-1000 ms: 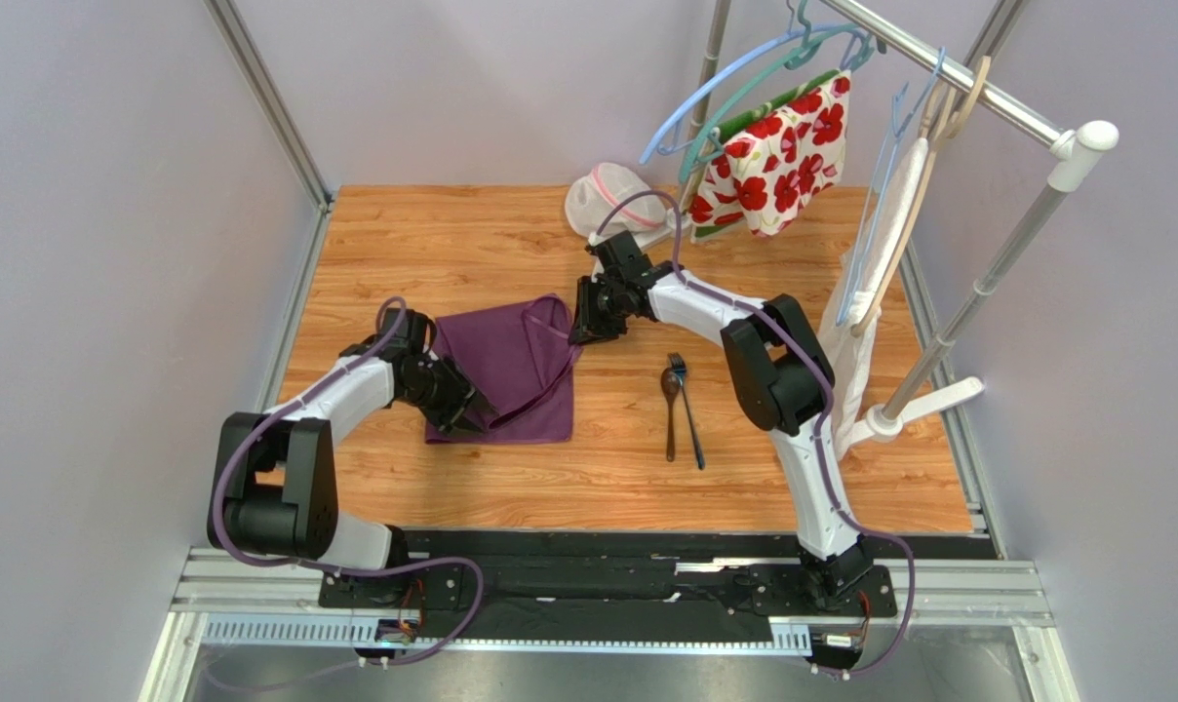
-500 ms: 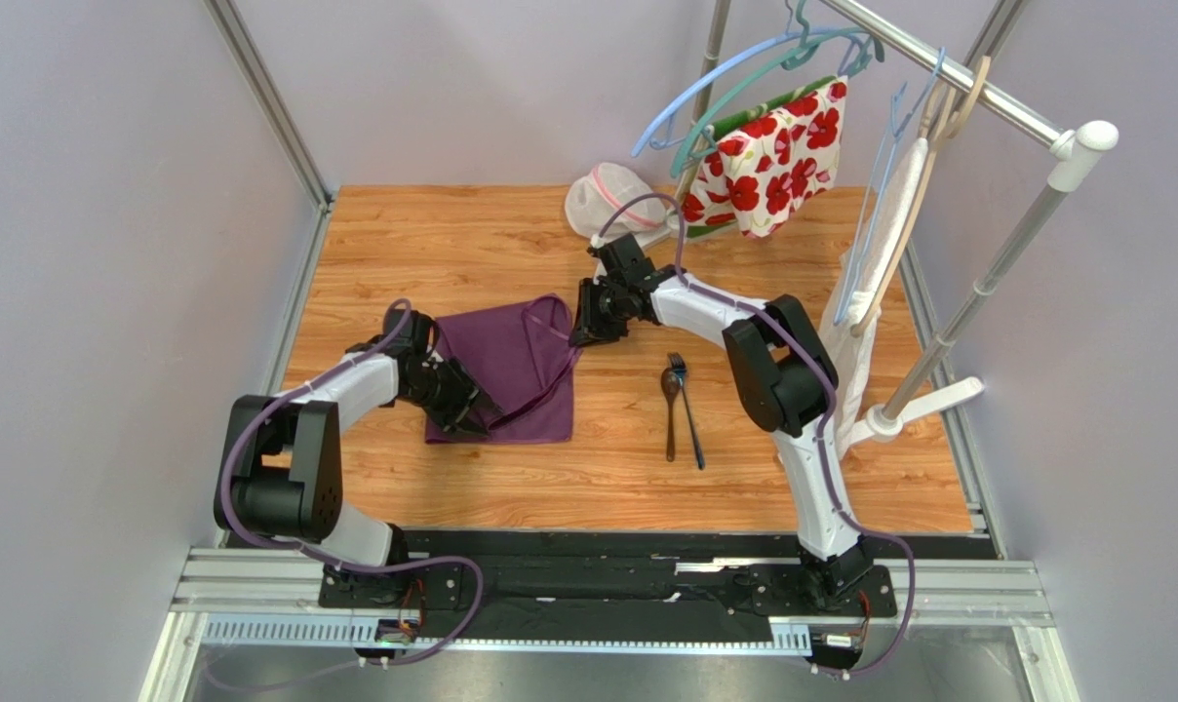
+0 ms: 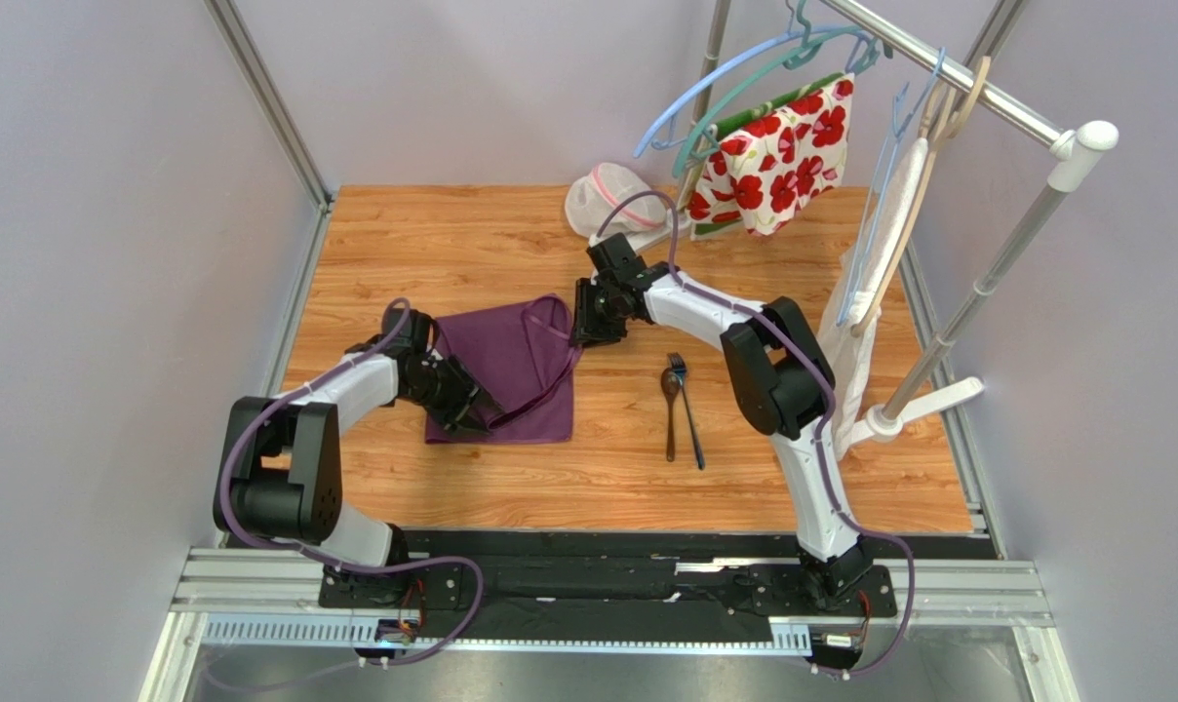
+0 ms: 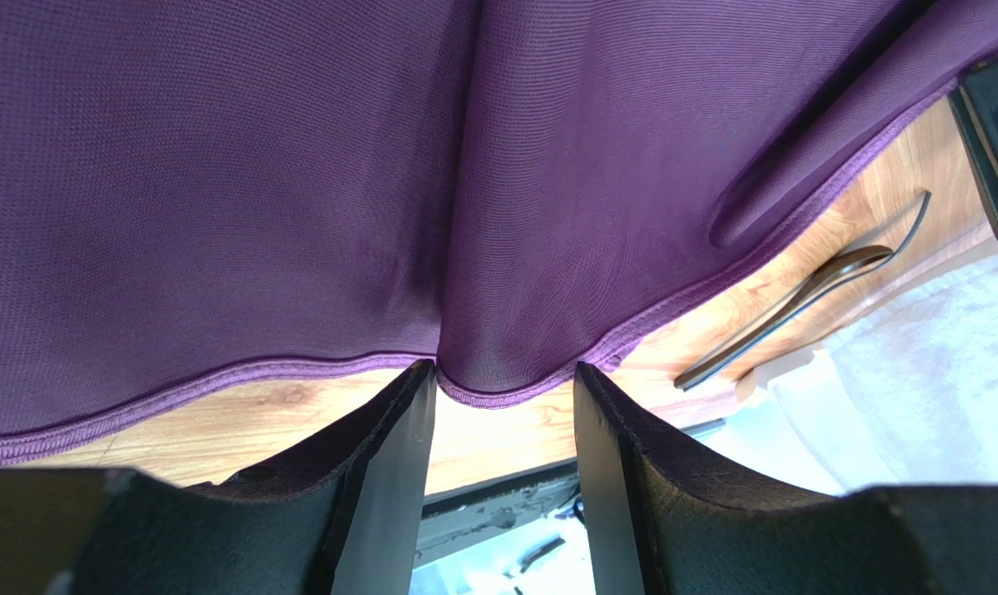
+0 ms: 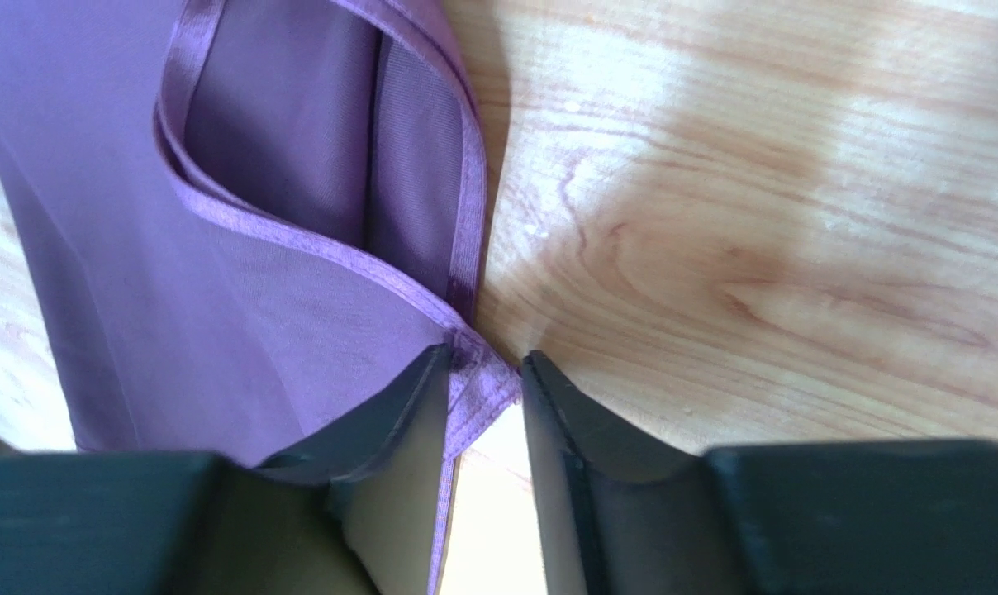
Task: Fold the napkin into a case and place the utensils inside
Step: Fold the rectangle-folded napkin at the center of the board.
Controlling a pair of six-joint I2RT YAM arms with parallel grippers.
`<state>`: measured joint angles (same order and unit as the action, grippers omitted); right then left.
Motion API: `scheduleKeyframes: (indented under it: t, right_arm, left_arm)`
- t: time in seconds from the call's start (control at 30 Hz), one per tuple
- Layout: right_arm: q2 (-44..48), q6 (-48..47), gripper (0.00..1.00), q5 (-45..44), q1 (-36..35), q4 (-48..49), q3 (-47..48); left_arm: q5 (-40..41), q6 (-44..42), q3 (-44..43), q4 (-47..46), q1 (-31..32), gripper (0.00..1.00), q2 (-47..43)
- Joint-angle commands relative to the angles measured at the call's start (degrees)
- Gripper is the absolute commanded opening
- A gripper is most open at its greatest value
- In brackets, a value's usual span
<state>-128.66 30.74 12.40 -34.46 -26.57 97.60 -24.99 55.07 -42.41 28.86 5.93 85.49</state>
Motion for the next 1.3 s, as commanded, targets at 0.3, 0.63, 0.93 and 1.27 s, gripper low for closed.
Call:
scheduleKeyframes:
  t: [0.3,0.63,0.93,1.27]
  right_arm:
    - [-4.23,-1.47,0.33,-19.07,-4.21,-11.92,-1.27]
    - [-6.42,-2.97,0.27,-25.5,-7.38,-19.04,2.76]
    - [-6.61,-3.15,0.11,-24.45,-8.34,-19.4,2.77]
    - [1.9,-0.95,0.0,-23.74,-8.26,-15.01,-1.09]
  left_arm:
    - [-0.14,1.09,-0.04,0.75,0.39,0.54,-4.28]
    - [0.12,1.18,-0.39,1.81,0.39,0.54,-5.86]
    - [0.47,0.92,-0.39,2.34,0.39,0.55,-6.57]
    - [1.09,-1.01,-1.97,2.69,0.39,0.56,-1.57]
